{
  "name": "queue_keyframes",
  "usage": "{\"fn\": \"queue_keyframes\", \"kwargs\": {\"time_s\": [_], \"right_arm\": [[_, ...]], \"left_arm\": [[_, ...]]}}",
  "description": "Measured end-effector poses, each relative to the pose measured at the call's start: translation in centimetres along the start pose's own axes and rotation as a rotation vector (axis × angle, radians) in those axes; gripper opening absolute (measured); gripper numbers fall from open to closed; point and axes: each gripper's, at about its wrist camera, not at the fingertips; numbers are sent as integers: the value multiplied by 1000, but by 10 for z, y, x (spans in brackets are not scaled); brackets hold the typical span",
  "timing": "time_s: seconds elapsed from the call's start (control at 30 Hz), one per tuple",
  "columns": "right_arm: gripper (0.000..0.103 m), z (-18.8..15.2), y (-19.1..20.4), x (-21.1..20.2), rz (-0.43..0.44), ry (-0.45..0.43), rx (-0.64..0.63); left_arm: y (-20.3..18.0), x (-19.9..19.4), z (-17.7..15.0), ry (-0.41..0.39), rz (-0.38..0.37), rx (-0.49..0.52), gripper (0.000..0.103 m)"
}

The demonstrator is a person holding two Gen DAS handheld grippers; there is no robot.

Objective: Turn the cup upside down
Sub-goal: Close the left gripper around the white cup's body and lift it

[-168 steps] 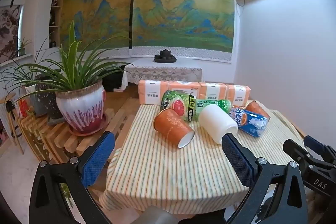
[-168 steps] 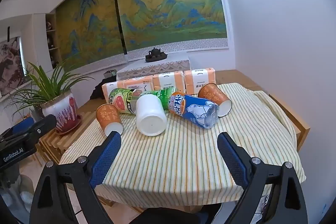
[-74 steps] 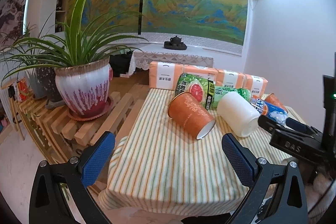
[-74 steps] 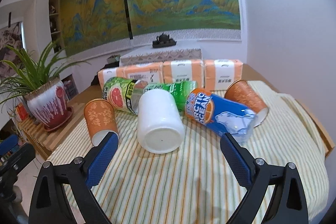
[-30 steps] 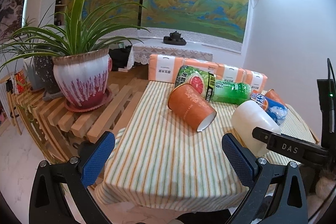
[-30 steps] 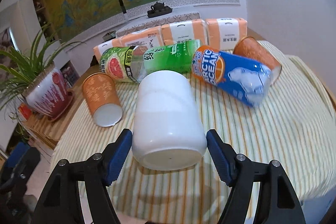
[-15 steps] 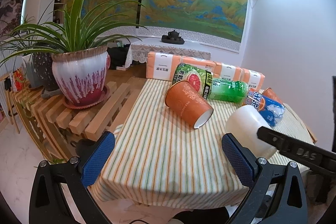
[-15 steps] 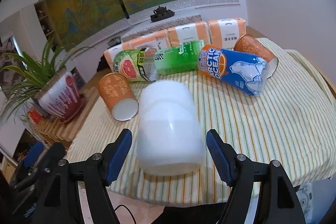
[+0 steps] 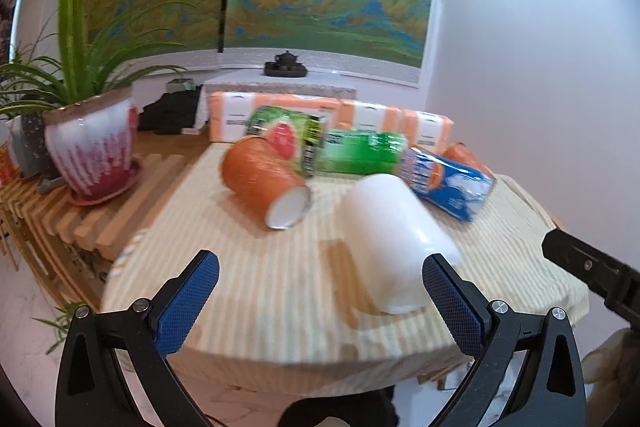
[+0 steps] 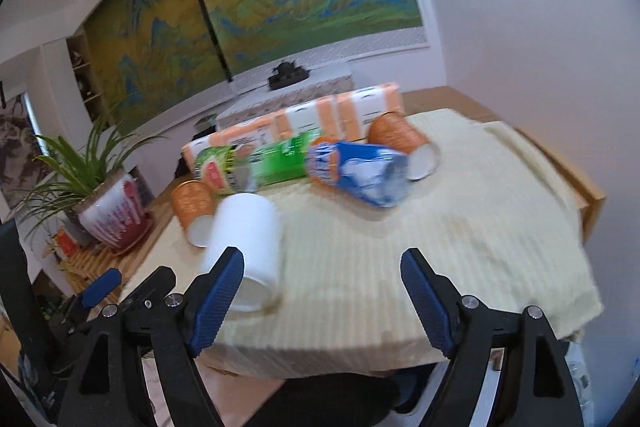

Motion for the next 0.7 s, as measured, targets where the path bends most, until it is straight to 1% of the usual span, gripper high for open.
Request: {"fn": "queue_keyframes", "kwargs": {"time_s": [0.17, 0.23, 0.3, 0.5, 0.6, 0.7], "right_arm": [[78, -9, -19, -8, -30, -11, 29], [78, -12, -27, -9, -37, -10, 48], [78, -15, -33, -8, -37, -8, 67], [78, -20, -49, -4, -21, 12, 107], [78, -20, -54, -5, -19, 8, 122], [78, -19, -57, -4, -16, 5, 126]], "left_arm": [[-25, 13, -12, 8, -24, -3, 103], [-37, 19, -18, 0, -16, 12, 103], [-48, 24, -23, -16, 0, 27, 103], [-65, 45, -33, -48, 55, 25, 103], [-67, 54, -36, -60, 90, 34, 103], [-67, 63, -39, -53, 105, 45, 103]]}}
Point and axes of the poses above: each gripper's, at about its wrist camera, not at the fingertips, and x roughly the way its jaws point, y to its left, z to its top, and after that the axes turned 6 degrees about -x, right-handed
